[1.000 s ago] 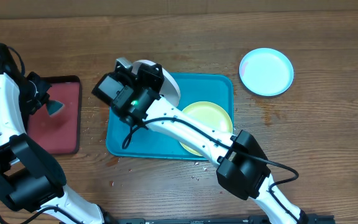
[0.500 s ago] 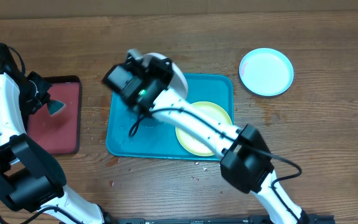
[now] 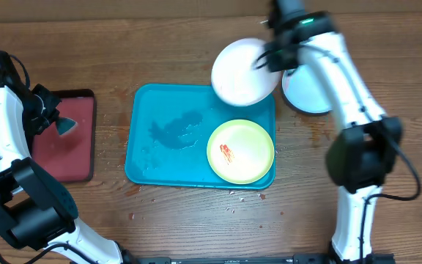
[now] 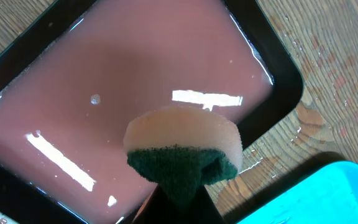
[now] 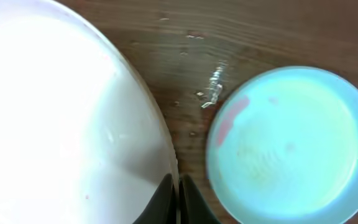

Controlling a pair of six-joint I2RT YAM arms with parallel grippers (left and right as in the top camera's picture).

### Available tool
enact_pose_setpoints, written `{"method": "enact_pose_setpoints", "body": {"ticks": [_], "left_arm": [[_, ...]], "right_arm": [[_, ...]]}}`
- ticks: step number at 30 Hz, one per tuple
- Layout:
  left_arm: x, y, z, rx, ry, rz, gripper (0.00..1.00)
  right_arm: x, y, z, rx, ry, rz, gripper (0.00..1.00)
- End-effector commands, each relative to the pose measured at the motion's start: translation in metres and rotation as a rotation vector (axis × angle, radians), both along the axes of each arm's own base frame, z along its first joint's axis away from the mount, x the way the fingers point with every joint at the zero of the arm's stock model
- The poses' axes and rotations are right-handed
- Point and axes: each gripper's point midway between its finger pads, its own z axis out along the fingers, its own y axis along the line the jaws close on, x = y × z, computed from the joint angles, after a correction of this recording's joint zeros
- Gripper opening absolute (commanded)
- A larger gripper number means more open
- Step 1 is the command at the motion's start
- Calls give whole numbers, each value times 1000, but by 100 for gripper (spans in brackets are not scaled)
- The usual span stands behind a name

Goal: Clean dirty plates on tray and stack at the side
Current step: 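Stack the white plate onto the light-blue plate with the right gripper, then move the right gripper to the yellow plate and grip its rim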

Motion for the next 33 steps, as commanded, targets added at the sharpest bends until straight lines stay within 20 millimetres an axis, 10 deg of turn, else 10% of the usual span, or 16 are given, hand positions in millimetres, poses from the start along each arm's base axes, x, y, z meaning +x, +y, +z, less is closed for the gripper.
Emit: {"method": "enact_pose_setpoints", "body": {"ticks": [1,8,14,17,20,25,33], "left_arm": [[1,1,0,-4,-6,4,4],[2,2,1,-2,-12,4,4],[3,2,1,0,-15,4,5],[3,2,1,0,-15,4,4],[3,2,1,0,-16,4,4],[3,2,1,0,-15,3,4],[3,2,1,2,-13,-10,4]], "right_arm": [[0,-49,28,238,4,-108,4],[-22,-156,-13,240,108,-343,4],[-29,-193,-55,254,115,-423,4],[-29,-189,-72,277,112,-416,4],[-27,-177,-85,296,105,-392,33],[-34,-152,-87,319,150,-349,34],[-52,-92,-16,403,132,-212,35]]}}
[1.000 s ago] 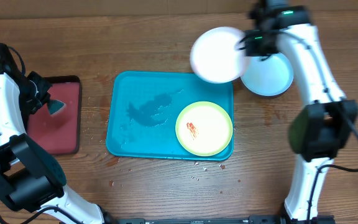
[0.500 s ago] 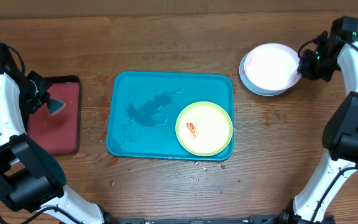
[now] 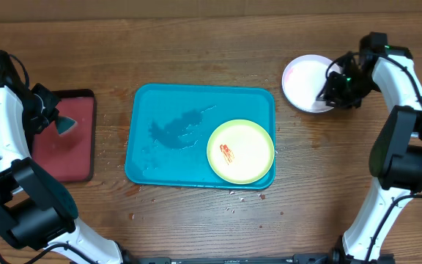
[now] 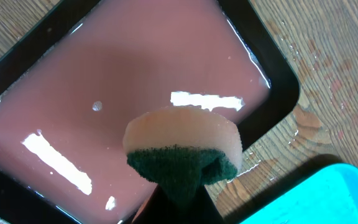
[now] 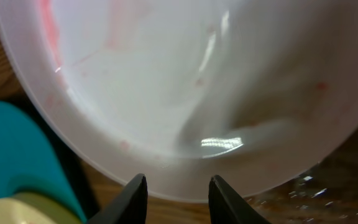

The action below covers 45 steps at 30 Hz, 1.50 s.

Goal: Clean dirty plates on tray and stack at the side
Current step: 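Move the right gripper to the yellow plate and grip its rim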

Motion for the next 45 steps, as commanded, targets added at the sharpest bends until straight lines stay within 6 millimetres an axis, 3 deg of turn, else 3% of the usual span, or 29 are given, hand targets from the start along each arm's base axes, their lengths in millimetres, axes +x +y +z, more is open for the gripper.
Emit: {"method": "enact_pose_setpoints", "body": {"ticks": [1,3,4,6,9,12,18,25,27,33,39,45], "left_arm": [[0,0,0,-3,-2,-14,4],[0,0,0,-4,0,-14,4],[0,0,0,-4,0,-14,4],[0,0,0,-4,0,-14,4],[0,0,0,-4,0,-14,4],[0,-1,0,-5,1,-17,4],[3,-6,0,-4,0,-30,4],[4,-7,0,-3,-1,-34,4],[4,-7,0,-3,-1,-34,4],[5,-7,0,0,-7,-34,4],[5,-7,0,0,-6,-34,4],[4,-7,0,-2,-3,-34,4]], "right_arm": [[8,27,90,15,-218,87,37],[0,42,110,4,-268,165,41],[-6,55,121,-4,-297,233,52],[-18,76,127,-13,-319,368,61],[-38,109,116,-12,-300,559,64],[-47,129,86,-76,-264,653,60],[-60,146,32,-196,-195,751,55],[-68,147,0,-248,-181,776,54],[-72,147,-9,-239,-179,777,50],[-79,165,-19,-135,-207,790,47],[-81,175,-21,-144,-225,815,47],[-82,167,-35,-193,-187,820,47]]}}
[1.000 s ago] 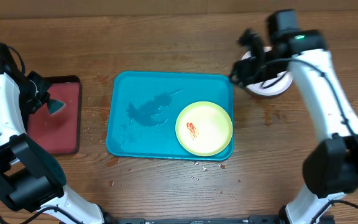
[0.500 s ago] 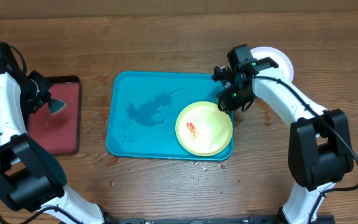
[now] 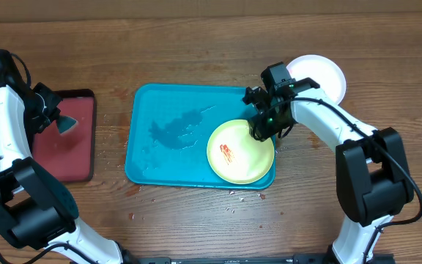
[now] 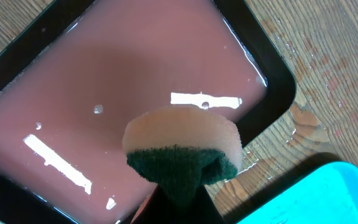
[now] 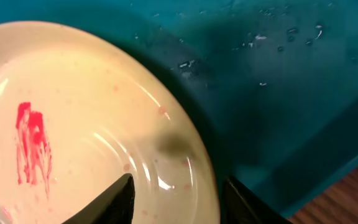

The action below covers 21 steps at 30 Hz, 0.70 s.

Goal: Clean dirty plates on tray and stack at the side
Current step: 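Move the right gripper to the yellow plate and grip its rim, then bring the sponge with the left gripper onto the yellow plate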

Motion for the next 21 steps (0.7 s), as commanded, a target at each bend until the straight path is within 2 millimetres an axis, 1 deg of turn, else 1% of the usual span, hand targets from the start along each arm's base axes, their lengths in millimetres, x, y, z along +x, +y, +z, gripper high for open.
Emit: {"method": "enact_pose_setpoints", "body": {"ticks": [1,4,6,8,10,12,13,15,17,19,21], "left_arm": [[2,-4,0,-3,-1,-24,4],[2,-4,0,-3,-1,-24,4],[2,-4,0,-3,-1,-24,4],[2,-4,0,-4,-1,-24,4],[2,-4,0,-4,-2,-25,4],[3,-6,0,-12,-6,-28,4],[5,-9,0,-27,-16,-44,4],[12,-19,3,-72,-56,-109,4],[20,-34,7,-124,-107,-191,4],[29,-53,11,-179,-155,-263,4],[33,-67,13,-203,-168,-299,4]], "right_arm": [[-1,-5,-12,-35,13,3,47],[-5,-7,-22,-45,46,-1,45],[-10,-6,-24,-41,68,-5,37],[-14,-3,-24,-22,87,-3,31],[-15,-3,-24,-19,101,-23,28],[-16,-3,-24,-19,111,-51,18],[-15,-2,-24,-18,112,-66,13],[-12,0,-23,-6,111,-116,4],[-8,8,-21,36,108,-140,4],[-2,22,-17,105,99,-160,4],[5,34,-14,145,79,-187,4]]}}
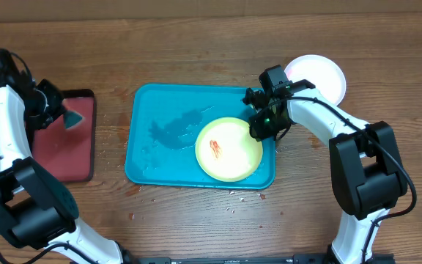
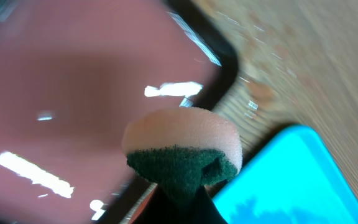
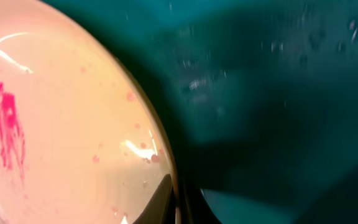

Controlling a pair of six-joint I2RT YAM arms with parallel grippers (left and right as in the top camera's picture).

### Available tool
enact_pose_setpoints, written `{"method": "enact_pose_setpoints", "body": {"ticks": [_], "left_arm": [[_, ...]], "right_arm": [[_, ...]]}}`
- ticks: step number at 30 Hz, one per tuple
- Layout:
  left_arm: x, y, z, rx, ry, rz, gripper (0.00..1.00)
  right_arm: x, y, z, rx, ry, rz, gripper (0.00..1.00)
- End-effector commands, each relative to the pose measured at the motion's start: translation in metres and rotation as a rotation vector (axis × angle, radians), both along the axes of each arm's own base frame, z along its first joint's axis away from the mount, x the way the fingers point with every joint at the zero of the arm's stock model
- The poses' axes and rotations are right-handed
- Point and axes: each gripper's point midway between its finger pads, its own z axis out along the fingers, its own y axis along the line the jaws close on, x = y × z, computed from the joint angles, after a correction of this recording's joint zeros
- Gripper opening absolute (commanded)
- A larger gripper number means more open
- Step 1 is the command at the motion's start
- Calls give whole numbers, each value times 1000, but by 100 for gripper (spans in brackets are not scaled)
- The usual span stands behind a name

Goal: Clean dirty plates on tray and stack at the side
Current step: 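Bring the sponge with the left gripper onto the yellow plate, then scrub the yellow plate with the sponge while the right gripper holds it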

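Observation:
A yellow plate (image 1: 227, 149) with a red smear (image 1: 215, 146) lies on the blue tray (image 1: 167, 143), right of its middle. My right gripper (image 1: 258, 130) is shut on that plate's right rim; the wrist view shows the rim (image 3: 166, 174) pinched between thin fingers. A white plate (image 1: 317, 77) with a pink tint rests on the table at the upper right. My left gripper (image 1: 57, 111) is shut on a sponge (image 2: 180, 146), white on top and green below, over the right edge of the dark basin (image 1: 61, 147) of pinkish water.
Water is smeared on the tray's left half (image 1: 174, 130). Droplets lie on the wood below the tray (image 1: 233, 199). The basin's rim (image 2: 225, 59) and the tray's corner (image 2: 291, 180) are close together under the left wrist.
My right gripper has shut on the yellow plate's rim, and the plate now sits further left on the tray. My left gripper with the sponge has shifted right, toward the tray.
My right gripper held the white plate above the tray's far corner, beside a pale blue plate on the table. Then the white plate lay on that spot, gripper open. The gripper was then open at the yellow plate's rim, and now grips it. The left held the sponge throughout.

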Motion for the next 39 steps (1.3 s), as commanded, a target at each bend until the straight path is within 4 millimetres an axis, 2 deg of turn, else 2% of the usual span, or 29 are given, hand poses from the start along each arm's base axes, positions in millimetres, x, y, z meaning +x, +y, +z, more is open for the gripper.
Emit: {"method": "enact_pose_setpoints", "body": {"ticks": [1,4,7,8,9,10,14,19,21,24,27,33,39], "left_arm": [[18,-45,8,-100,-79,-166,4],[24,-71,8,-102,-76,-227,4],[30,-107,7,-104,-72,-314,4],[32,-119,6,-104,-71,-349,4],[34,-132,6,-98,-70,-383,4],[35,-149,2,-60,-53,-429,4],[35,-176,-4,31,-22,-504,4],[34,-214,-5,44,-26,-601,4],[35,-231,-6,45,-37,-639,4],[35,-244,-8,45,-42,-669,4],[32,-257,-14,38,-27,-700,4],[22,-294,-36,-35,20,-775,4],[8,-331,-72,-76,102,-831,4]], "right_arm": [[6,25,2,87,5,-91,4],[19,44,8,127,-60,-94,5],[26,56,11,141,-107,-91,5],[29,57,11,134,-119,-112,10],[32,57,10,128,-128,-134,29],[35,58,9,130,-129,-156,38],[26,54,5,113,-73,-202,38],[9,46,-5,68,8,-216,36],[5,44,-15,53,50,-254,27],[1,43,-28,40,94,-307,17],[1,42,-34,35,104,-317,14],[4,44,-33,46,102,-347,9],[10,47,-31,68,102,-398,8]]}}
